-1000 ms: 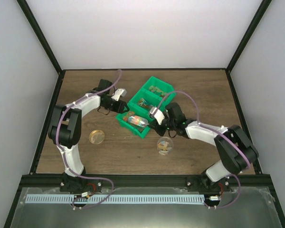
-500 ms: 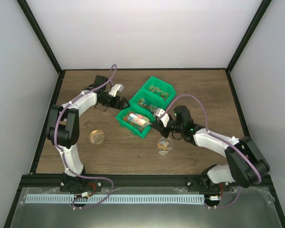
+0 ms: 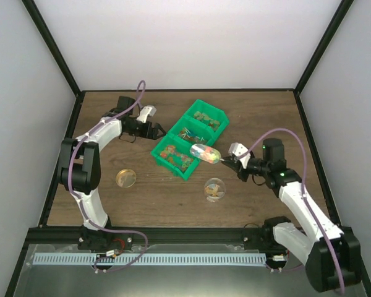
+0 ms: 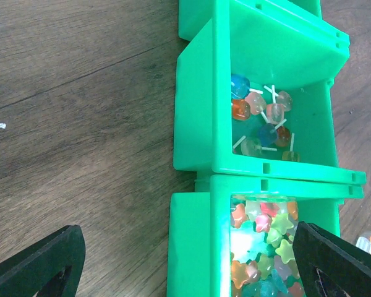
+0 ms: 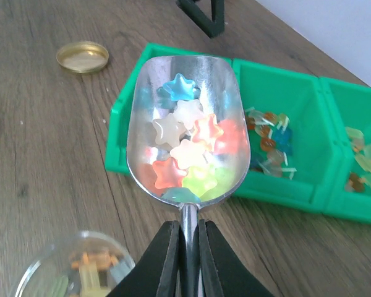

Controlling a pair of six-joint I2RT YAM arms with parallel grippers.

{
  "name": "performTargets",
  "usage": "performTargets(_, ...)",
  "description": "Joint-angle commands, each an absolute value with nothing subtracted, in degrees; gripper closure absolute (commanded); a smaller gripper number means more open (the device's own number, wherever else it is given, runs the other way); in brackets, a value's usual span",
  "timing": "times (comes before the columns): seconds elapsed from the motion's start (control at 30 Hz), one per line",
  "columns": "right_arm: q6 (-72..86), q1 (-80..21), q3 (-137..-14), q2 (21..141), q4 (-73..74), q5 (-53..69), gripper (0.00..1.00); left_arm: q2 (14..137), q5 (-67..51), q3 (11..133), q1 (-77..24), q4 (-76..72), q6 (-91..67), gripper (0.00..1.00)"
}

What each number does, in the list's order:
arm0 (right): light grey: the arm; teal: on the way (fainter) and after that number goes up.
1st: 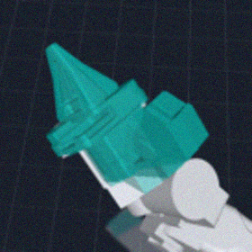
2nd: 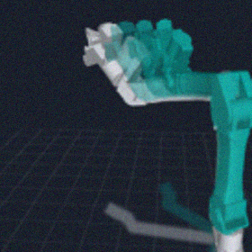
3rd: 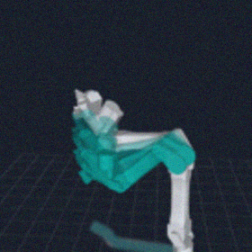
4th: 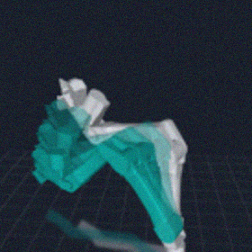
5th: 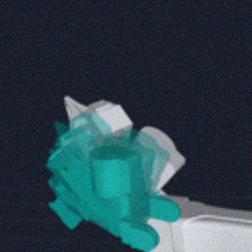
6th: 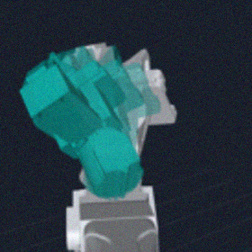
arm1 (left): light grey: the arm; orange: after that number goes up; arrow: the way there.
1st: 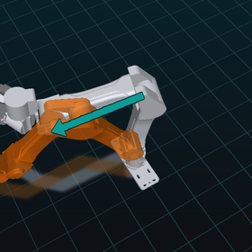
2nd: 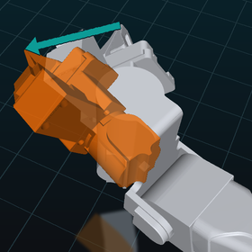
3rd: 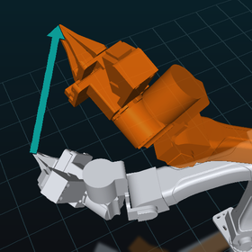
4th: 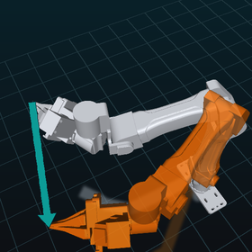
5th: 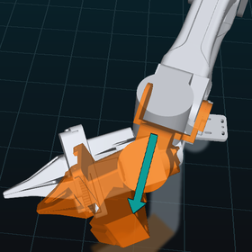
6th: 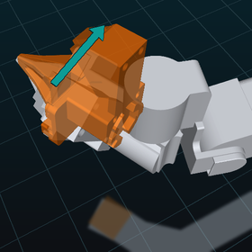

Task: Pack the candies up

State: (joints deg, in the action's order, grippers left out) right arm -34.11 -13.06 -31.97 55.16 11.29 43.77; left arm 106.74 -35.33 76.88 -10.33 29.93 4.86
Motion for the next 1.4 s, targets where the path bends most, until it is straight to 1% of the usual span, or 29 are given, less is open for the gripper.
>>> performTargets(0.0,-48.55,-5.94,-31.40,49.27,27.04,48.78,0.99,105.81,-37.21,76.76,-10.54,28.75,5.14,0.06)
performTargets(0.2,-61.67,2.73,-31.69,43.58,41.61,49.75,0.99,106.28,-37.94,77.43,-10.68,28.83,5.18,0.06)
performTargets(0.37,-66.55,6.18,-32.03,39.97,48.50,47.81,0.99,105.98,-37.74,76.74,-10.81,28.50,5.42,0.06)
performTargets(0.63,-75.61,6.33,-34.93,35.33,59.97,45.22,0.99,104.56,-37.70,74.62,-11.07,26.26,4.93,0.07)
performTargets(1.07,-77.94,6.33,-38.99,34.40,65.85,41.31,0.99,103.84,-38.18,73.96,-11.06,25.73,6.30,0.08)
performTargets(1.37,-84.08,6.33,-44.11,39.94,72.84,40.27,0.99,105.56,-39.52,76.17,-11.07,26.45,6.12,0.09)
